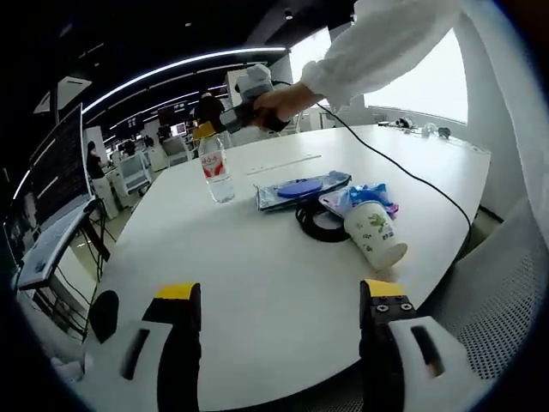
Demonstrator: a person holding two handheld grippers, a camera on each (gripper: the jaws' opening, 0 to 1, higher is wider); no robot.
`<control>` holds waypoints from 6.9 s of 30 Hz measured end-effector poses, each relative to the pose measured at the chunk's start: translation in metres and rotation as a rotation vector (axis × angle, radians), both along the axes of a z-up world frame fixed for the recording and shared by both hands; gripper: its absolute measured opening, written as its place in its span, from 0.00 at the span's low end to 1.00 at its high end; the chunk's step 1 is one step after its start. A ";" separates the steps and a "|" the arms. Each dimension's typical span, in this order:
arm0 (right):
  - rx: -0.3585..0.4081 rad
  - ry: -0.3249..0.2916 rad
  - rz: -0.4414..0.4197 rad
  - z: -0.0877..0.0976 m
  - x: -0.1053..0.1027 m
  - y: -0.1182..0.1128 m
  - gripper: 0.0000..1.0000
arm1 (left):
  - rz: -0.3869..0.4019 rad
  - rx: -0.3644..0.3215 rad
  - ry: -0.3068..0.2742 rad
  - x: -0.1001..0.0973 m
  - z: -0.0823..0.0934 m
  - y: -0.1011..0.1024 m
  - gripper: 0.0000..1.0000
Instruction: Arrange the tabletop items into an orderly group along one side of the table until the central work area is clear of visible clutter.
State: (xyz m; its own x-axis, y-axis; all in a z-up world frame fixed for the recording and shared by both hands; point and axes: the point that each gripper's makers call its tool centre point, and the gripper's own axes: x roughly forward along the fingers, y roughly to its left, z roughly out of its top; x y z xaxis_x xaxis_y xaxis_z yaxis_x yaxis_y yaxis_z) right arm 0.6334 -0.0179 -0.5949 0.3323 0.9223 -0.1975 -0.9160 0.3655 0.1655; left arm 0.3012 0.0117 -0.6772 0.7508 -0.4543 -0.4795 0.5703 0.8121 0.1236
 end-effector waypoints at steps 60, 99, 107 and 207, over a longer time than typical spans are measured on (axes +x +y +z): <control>-0.054 0.236 -0.209 -0.006 -0.027 -0.059 0.79 | -0.033 0.068 0.021 -0.003 -0.011 0.002 0.68; -0.249 0.399 -0.230 -0.041 -0.173 -0.124 0.90 | -0.031 0.034 0.038 -0.003 -0.006 0.001 0.70; -0.279 0.432 -0.204 -0.054 -0.191 -0.130 0.90 | -0.030 0.036 0.051 -0.003 -0.008 0.002 0.69; -0.049 0.547 -0.864 -0.105 -0.287 -0.282 0.57 | -0.165 -0.195 0.395 0.066 0.007 -0.168 0.52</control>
